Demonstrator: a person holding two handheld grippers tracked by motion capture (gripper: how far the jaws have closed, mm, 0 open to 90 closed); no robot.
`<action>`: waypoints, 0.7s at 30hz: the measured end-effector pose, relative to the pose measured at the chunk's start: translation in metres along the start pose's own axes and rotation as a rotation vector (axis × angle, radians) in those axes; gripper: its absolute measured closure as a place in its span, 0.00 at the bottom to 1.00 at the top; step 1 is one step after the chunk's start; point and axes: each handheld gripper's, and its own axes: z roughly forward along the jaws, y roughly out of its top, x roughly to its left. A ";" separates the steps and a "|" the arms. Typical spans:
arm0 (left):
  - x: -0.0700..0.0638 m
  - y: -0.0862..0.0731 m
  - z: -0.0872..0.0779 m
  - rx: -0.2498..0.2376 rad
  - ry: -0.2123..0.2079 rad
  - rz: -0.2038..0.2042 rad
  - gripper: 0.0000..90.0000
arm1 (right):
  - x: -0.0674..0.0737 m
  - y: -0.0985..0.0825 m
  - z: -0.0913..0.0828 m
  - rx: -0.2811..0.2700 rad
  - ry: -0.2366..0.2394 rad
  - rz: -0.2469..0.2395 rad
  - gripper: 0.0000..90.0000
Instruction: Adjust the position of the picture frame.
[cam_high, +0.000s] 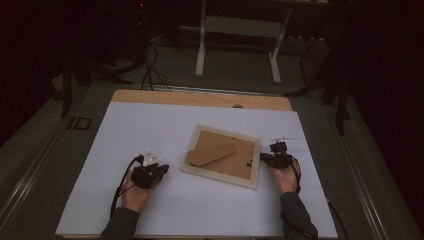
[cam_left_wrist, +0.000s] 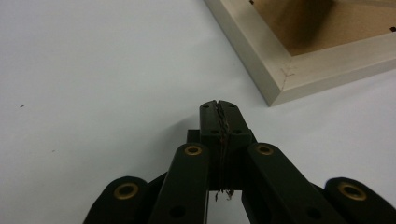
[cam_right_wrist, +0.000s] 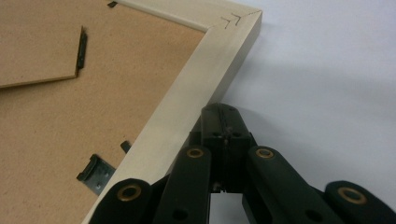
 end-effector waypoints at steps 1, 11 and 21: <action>-0.001 0.000 0.001 0.000 0.001 0.002 1.00 | 0.002 0.000 0.000 0.002 0.003 0.002 1.00; -0.009 0.003 0.012 0.017 -0.022 0.034 0.99 | 0.012 0.001 0.003 0.009 0.017 -0.029 1.00; -0.011 0.003 0.016 0.018 -0.011 0.026 0.99 | 0.016 0.000 0.004 0.010 0.031 -0.030 1.00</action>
